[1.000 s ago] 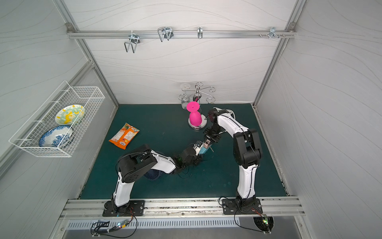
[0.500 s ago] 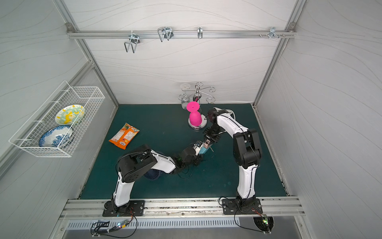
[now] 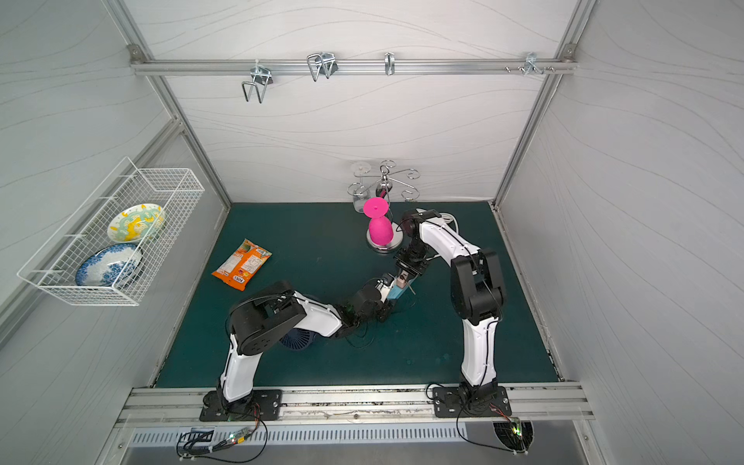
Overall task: Unplug the desk fan from the power strip
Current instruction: Remove the plug from the socket.
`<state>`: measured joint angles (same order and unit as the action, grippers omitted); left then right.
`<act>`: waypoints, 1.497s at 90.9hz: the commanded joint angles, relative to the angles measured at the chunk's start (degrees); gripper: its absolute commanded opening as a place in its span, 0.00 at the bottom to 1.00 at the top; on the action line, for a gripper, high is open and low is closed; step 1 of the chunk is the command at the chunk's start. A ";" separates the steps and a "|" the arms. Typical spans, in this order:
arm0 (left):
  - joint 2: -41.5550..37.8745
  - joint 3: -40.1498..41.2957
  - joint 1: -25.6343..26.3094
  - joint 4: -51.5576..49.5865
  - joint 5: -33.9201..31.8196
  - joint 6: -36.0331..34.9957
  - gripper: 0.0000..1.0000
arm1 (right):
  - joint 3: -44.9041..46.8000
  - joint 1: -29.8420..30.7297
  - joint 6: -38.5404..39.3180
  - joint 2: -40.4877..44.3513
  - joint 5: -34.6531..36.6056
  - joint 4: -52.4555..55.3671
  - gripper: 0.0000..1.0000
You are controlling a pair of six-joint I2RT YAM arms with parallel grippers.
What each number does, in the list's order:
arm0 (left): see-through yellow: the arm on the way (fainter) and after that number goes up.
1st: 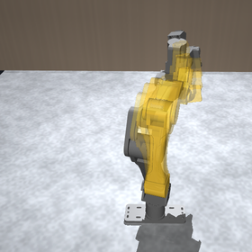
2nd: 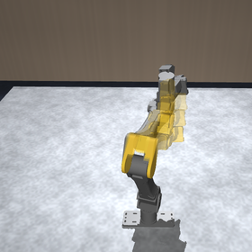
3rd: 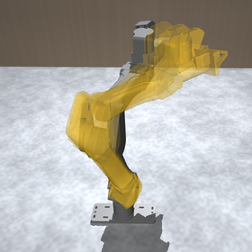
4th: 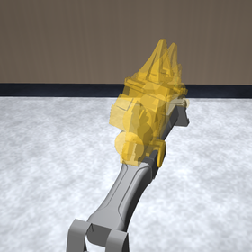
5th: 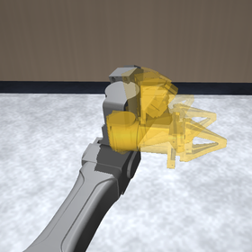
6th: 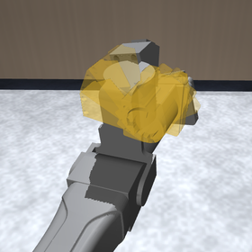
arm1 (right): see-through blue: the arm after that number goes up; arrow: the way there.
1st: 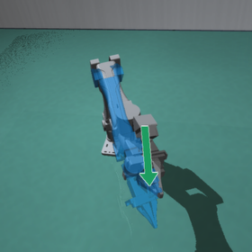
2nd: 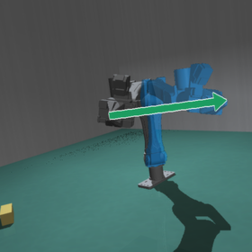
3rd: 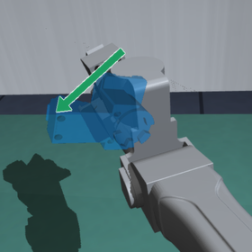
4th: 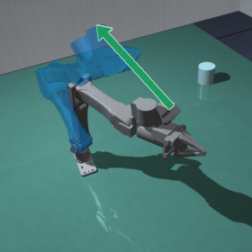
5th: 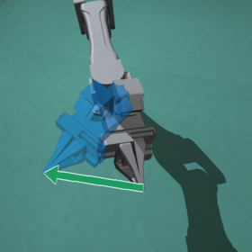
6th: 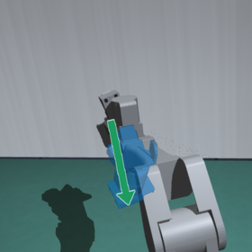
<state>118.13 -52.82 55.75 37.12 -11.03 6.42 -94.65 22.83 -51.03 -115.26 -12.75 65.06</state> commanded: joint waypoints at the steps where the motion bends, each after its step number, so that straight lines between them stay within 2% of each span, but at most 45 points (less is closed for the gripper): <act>1: 1.91 0.16 -0.11 -2.39 2.48 0.37 0.39 | 0.02 -0.55 0.40 -0.71 -0.25 -1.50 0.15; 41: 1.66 0.27 -0.11 -2.33 2.45 0.09 0.38 | 4.96 -2.70 0.02 2.51 -0.21 -5.20 0.14; 55: 1.78 -0.09 -0.13 -2.53 2.38 0.18 0.38 | 4.19 -1.05 0.75 2.94 2.21 -3.96 0.14; 66: 1.82 -0.37 -0.19 -2.84 2.28 0.00 0.38 | 4.39 -0.16 0.49 3.25 2.16 -4.14 0.14; 71: 1.85 -0.43 -0.20 -2.86 2.28 -0.08 0.38 | 4.40 0.37 0.49 3.22 2.14 -4.11 0.09; 92: 1.60 -0.47 -0.20 -3.13 2.41 -0.58 0.38 | 4.08 1.16 0.44 2.59 1.80 -4.15 0.09; 118: 1.28 -0.27 -0.20 -3.50 2.45 -0.48 0.37 | 0.77 -2.31 0.79 1.68 -0.02 -2.98 0.09; 136: 1.05 -0.35 -0.20 -4.03 2.62 -0.74 0.37 | 2.63 -3.01 -0.19 2.23 -0.94 -4.67 0.09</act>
<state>118.13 -52.86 55.55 37.10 -10.68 6.02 -91.74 20.88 -51.27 -113.32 -14.31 62.26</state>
